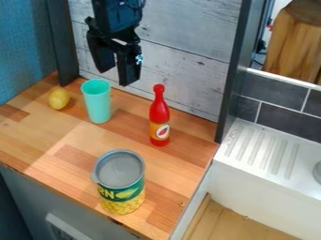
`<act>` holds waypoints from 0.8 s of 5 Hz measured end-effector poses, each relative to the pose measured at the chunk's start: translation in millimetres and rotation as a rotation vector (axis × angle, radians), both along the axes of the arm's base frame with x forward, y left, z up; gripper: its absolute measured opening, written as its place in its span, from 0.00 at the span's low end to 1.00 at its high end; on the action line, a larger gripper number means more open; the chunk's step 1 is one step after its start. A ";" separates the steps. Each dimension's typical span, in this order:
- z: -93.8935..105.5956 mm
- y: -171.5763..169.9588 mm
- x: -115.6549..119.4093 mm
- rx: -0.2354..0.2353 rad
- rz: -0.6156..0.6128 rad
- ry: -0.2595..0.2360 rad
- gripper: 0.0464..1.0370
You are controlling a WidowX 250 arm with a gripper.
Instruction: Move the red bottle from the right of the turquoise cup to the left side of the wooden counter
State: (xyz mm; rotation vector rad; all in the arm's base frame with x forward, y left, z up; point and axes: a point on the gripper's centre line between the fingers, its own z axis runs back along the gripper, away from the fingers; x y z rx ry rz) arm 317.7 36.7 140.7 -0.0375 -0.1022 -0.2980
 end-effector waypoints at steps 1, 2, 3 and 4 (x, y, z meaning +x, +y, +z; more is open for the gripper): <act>-9.2 -0.2 -1.5 -0.005 0.002 0.030 0.96; -10.4 -11.3 -2.4 -0.028 -0.009 0.053 0.96; -3.4 -39.5 5.3 -0.028 -0.080 0.044 0.96; -10.2 -48.2 13.3 -0.009 -0.089 0.067 0.96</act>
